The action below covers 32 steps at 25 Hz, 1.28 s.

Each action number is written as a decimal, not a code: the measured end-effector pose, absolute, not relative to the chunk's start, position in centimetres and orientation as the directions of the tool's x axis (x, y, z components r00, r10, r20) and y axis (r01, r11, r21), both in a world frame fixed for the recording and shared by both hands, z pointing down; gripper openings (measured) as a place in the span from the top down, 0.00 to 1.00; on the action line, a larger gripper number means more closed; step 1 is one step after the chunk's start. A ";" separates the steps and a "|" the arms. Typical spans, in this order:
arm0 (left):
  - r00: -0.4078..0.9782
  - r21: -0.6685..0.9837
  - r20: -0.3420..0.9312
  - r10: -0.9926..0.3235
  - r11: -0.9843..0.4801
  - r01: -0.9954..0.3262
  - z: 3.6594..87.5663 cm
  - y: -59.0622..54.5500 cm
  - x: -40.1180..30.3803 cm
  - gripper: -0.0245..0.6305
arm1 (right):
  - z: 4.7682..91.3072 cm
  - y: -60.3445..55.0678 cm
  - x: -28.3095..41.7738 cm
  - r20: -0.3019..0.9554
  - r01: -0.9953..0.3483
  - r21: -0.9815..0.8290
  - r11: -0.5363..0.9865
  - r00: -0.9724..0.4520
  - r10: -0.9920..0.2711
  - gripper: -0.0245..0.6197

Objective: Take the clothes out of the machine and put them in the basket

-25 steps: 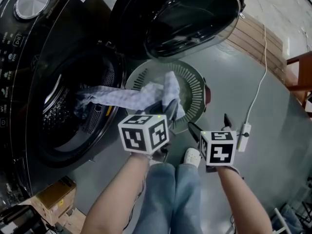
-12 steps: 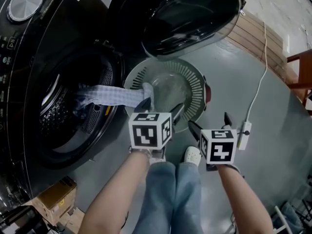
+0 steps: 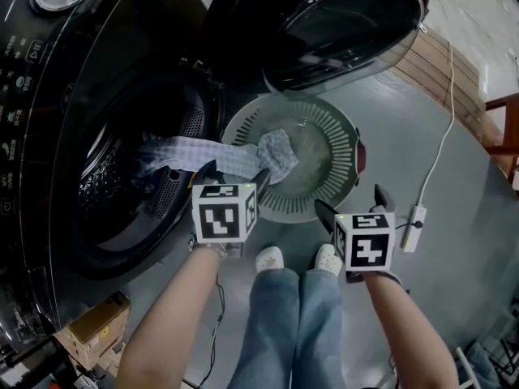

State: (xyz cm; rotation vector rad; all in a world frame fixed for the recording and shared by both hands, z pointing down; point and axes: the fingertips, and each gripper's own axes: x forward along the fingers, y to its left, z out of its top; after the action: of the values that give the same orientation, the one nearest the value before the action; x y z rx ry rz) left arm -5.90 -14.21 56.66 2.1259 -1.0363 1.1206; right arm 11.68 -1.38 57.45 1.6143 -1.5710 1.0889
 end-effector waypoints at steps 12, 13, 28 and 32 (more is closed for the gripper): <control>0.196 -0.119 0.834 -0.516 -0.514 -0.850 55.4 -19.2 -15.5 0.27 | 57.2 -5.0 6.2 0.868 -0.990 -0.134 -0.035 -0.101 -0.487 0.08; 0.175 -0.134 0.833 -0.526 -0.498 -0.857 55.5 -19.6 -16.4 0.27 | 57.2 -5.2 5.9 0.868 -0.991 -0.133 -0.028 -0.103 -0.486 0.08; -0.020 -0.297 0.869 -0.495 -0.488 -0.821 60.1 -24.2 -24.8 0.27 | 58.4 -5.5 2.2 0.884 -0.990 -0.117 0.083 -0.142 -0.445 0.08; 0.030 -0.257 0.885 -0.464 -0.541 -0.801 60.8 -24.3 -24.0 0.27 | 58.8 -5.4 2.2 0.886 -0.990 -0.112 0.086 -0.139 -0.442 0.08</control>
State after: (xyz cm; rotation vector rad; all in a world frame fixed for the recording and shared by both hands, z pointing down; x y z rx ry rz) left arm -23.98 -24.26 60.84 2.0001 -1.2926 1.5147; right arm 2.19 -5.42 58.78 1.4317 -1.6740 1.0048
